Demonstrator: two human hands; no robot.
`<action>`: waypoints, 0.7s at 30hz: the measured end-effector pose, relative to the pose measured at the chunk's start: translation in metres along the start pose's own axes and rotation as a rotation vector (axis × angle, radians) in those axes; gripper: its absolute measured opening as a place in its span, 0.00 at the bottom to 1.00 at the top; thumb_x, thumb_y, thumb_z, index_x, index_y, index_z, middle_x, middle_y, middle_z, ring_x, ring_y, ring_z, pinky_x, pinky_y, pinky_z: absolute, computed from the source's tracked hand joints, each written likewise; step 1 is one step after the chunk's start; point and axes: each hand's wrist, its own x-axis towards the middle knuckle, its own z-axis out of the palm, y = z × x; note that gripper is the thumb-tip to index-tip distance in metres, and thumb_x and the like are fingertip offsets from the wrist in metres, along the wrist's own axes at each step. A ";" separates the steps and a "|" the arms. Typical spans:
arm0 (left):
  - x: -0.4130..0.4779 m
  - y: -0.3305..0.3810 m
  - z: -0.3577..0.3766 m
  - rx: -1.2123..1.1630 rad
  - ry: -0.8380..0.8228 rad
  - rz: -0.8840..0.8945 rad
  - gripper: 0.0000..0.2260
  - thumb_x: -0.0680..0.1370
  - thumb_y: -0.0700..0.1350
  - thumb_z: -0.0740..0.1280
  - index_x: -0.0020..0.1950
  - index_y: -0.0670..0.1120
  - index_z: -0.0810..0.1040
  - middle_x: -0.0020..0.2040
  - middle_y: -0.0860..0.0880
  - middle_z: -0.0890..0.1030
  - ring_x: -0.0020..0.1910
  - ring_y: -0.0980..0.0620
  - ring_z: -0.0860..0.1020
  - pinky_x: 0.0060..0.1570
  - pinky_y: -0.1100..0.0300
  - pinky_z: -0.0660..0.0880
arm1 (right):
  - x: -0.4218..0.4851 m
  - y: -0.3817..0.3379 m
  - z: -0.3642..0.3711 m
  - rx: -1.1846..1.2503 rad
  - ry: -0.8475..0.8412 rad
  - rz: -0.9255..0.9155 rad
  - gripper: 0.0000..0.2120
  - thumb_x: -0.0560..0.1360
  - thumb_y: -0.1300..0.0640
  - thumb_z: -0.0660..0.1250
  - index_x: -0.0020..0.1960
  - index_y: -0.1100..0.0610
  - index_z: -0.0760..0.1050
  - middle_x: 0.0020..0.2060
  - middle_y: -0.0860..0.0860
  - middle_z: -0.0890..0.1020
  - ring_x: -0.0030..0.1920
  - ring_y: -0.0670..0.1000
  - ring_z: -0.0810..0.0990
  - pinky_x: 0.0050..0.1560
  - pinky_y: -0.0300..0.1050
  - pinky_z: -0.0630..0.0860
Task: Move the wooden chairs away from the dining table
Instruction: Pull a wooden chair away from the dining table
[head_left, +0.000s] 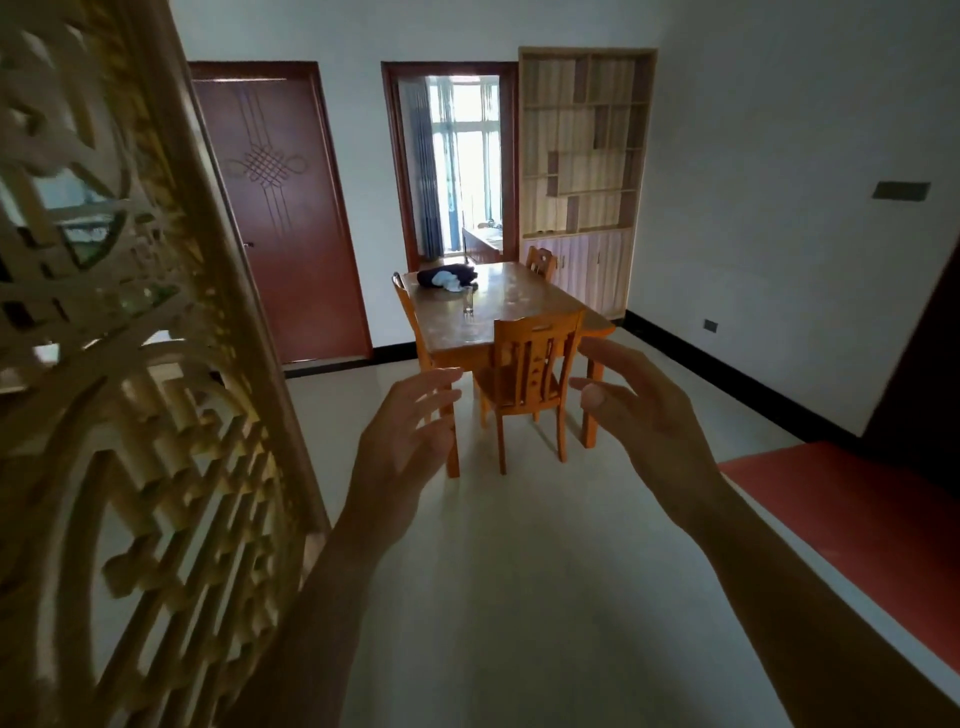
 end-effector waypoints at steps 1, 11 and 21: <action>0.019 -0.011 0.008 0.031 -0.001 0.022 0.50 0.56 0.81 0.69 0.64 0.46 0.69 0.68 0.46 0.74 0.69 0.39 0.75 0.69 0.34 0.70 | 0.019 0.012 -0.005 0.003 -0.006 0.004 0.31 0.73 0.42 0.70 0.72 0.51 0.69 0.69 0.49 0.75 0.66 0.53 0.77 0.61 0.49 0.77; 0.189 -0.114 0.055 0.059 0.041 0.068 0.25 0.75 0.68 0.69 0.68 0.59 0.75 0.69 0.55 0.79 0.70 0.48 0.77 0.66 0.47 0.77 | 0.209 0.114 -0.055 0.023 -0.059 -0.014 0.24 0.75 0.49 0.65 0.71 0.51 0.71 0.69 0.51 0.75 0.66 0.54 0.77 0.62 0.53 0.78; 0.366 -0.256 0.078 -0.020 0.019 0.125 0.18 0.76 0.67 0.69 0.64 0.67 0.78 0.68 0.53 0.80 0.69 0.45 0.78 0.64 0.50 0.78 | 0.378 0.252 -0.047 0.013 -0.048 0.038 0.26 0.72 0.43 0.71 0.68 0.46 0.74 0.59 0.34 0.78 0.57 0.32 0.78 0.43 0.28 0.77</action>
